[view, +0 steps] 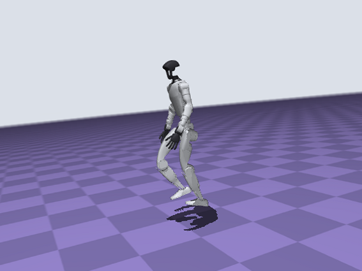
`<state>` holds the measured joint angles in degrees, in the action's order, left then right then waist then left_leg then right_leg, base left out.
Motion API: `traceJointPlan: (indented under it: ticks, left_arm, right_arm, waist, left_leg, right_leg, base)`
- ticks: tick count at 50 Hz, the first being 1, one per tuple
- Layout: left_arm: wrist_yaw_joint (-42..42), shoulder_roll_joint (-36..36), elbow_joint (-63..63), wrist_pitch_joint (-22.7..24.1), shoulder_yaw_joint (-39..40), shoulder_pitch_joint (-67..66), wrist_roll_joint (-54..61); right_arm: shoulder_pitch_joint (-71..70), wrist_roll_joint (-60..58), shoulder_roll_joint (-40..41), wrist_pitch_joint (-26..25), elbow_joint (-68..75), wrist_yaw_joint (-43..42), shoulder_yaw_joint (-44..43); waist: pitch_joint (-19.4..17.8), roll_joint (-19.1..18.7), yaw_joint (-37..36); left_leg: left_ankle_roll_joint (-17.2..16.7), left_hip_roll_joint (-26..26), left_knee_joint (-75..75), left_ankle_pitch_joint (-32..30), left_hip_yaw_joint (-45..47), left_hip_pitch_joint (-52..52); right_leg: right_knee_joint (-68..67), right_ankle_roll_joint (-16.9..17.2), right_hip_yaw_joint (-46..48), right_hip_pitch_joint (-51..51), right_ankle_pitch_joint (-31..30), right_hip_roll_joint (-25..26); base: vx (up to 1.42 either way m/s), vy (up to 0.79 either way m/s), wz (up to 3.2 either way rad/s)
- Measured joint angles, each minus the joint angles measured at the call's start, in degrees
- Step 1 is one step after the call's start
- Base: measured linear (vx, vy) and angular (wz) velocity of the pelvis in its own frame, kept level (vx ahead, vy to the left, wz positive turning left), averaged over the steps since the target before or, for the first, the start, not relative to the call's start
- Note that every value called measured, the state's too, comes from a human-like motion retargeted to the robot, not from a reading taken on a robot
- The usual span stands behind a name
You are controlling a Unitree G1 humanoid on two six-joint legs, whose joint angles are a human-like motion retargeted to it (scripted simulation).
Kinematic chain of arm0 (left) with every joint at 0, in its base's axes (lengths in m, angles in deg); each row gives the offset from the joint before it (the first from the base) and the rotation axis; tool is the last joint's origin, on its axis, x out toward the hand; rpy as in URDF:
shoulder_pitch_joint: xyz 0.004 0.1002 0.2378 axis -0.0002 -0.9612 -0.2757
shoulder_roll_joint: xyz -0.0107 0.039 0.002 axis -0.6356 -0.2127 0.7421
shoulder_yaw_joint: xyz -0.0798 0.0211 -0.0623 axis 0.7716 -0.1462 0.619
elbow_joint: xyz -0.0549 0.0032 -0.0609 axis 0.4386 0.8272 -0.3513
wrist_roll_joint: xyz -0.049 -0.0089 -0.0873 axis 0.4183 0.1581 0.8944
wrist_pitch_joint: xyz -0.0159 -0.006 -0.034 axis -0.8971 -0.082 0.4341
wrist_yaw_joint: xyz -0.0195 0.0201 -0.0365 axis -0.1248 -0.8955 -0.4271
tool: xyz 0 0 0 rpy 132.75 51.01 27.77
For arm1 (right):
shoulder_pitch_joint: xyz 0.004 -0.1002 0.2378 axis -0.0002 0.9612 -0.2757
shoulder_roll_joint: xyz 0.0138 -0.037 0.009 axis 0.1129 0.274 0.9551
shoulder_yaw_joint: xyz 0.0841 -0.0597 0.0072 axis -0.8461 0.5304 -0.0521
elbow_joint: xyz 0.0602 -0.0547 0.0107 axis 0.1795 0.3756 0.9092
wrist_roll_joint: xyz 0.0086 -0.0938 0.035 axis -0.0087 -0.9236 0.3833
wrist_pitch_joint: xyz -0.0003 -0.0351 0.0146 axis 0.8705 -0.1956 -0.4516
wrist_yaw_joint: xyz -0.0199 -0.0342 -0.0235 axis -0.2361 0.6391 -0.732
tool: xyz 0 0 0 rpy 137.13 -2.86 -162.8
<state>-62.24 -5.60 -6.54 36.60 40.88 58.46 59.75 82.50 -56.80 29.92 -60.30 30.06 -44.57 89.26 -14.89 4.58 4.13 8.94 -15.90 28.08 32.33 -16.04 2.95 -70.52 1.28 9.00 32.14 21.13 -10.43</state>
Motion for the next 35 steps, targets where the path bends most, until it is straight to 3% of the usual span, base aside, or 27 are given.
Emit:
traceJointPlan:
  ticks: [7,12,16,20,22,25,29,32,35]
  left_arm:
    - [-1.22,2.13,0.76,0.83,-2.01,0.17,-1.20]
    - [-3.68,5.05,5.77,-0.79,-2.96,-2.28,-2.84]
    - [-6.70,7.79,11.51,-2.31,-2.95,-4.32,-4.27]
    - [-9.24,9.06,13.87,-2.78,-3.14,-6.34,-4.97]
    - [-9.79,8.78,13.07,-2.38,-3.06,-6.84,-4.98]
    - [-9.49,7.90,10.74,-1.59,-2.63,-6.87,-4.60]
    - [-7.71,6.69,7.57,-0.68,-1.21,-6.29,-4.85]
    - [-5.66,6.34,6.52,-0.03,-0.09,-6.49,-5.49]
    - [-3.75,6.34,6.93,0.33,0.62,-6.91,-6.00]
  right_arm:
    - [0.74,0.30,0.66,-0.60,1.12,-0.61,-1.53]
    - [1.52,0.29,1.05,-0.97,2.80,-0.01,-2.15]
    - [1.12,-0.22,0.62,-1.23,5.27,1.48,-1.89]
    - [0.76,-1.27,-0.24,-1.48,6.13,2.92,-0.47]
    - [0.36,-1.66,-1.05,-1.42,5.79,2.77,0.14]
    - [-0.84,-2.30,-2.55,-1.36,4.99,2.40,0.79]
    - [-3.16,-3.48,-4.36,-1.40,3.07,1.91,1.11]
    - [-4.35,-4.37,-5.01,-1.08,0.48,0.89,1.20]
    - [-5.29,-5.14,-4.93,-0.48,-2.59,-0.53,1.45]
  waist:
    - [-2.02,-2.12,0.48]
    - [-1.58,-3.76,0.42]
    - [-1.57,-7.93,1.13]
    - [-1.45,-12.62,1.12]
    - [-1.17,-13.80,0.47]
    - [-0.83,-14.34,-1.24]
    - [-0.48,-12.96,-4.36]
    - [-0.81,-11.42,-6.21]
    - [-1.59,-10.01,-7.45]
  left_leg:
    - [0.32,1.66,-4.36,2.77,-6.82,-11.24]
    - [-0.30,1.83,-0.32,6.29,-9.57,-15.33]
    - [-6.06,5.62,9.48,2.94,-8.06,-14.97]
    - [-15.78,9.66,29.13,-11.55,-3.90,-7.47]
    - [-17.41,11.60,40.34,-15.30,-0.09,-0.79]
    - [-14.98,14.82,56.34,-13.76,5.97,11.42]
    - [-9.29,15.96,70.78,-4.61,12.00,29.95]
    - [-6.26,15.85,74.30,0.00,16.00,43.01]
    - [-5.39,15.45,70.85,1.17,18.65,52.83]
  right_leg:
    - [21.43,6.26,-1.02,2.48,-7.21,5.41]
    - [19.72,3.87,-1.24,0.80,-5.37,7.03]
    - [20.42,-0.50,0.60,-4.08,-1.07,10.89]
    - [26.39,-3.55,2.49,-9.90,0.53,15.91]
    - [29.90,-4.37,2.63,-12.57,0.94,17.16]
    - [35.13,-4.87,2.39,-16.58,1.11,17.87]
    - [40.86,-4.11,0.77,-20.70,1.14,17.33]
    - [41.96,-3.07,-0.67,-23.01,2.03,16.48]
    - [41.63,-2.06,-2.05,-25.21,3.37,15.74]
  base:
    - [0.52,-0.09,0.63]
    - [0.56,-0.09,0.49]
    - [0.54,-0.09,0.49]
    - [0.46,-0.10,0.35]
    - [0.43,-0.12,0.28]
    - [0.42,-0.14,0.25]
    - [0.41,-0.13,0.10]
    - [0.41,-0.10,-0.03]
    - [0.42,-0.05,-0.13]
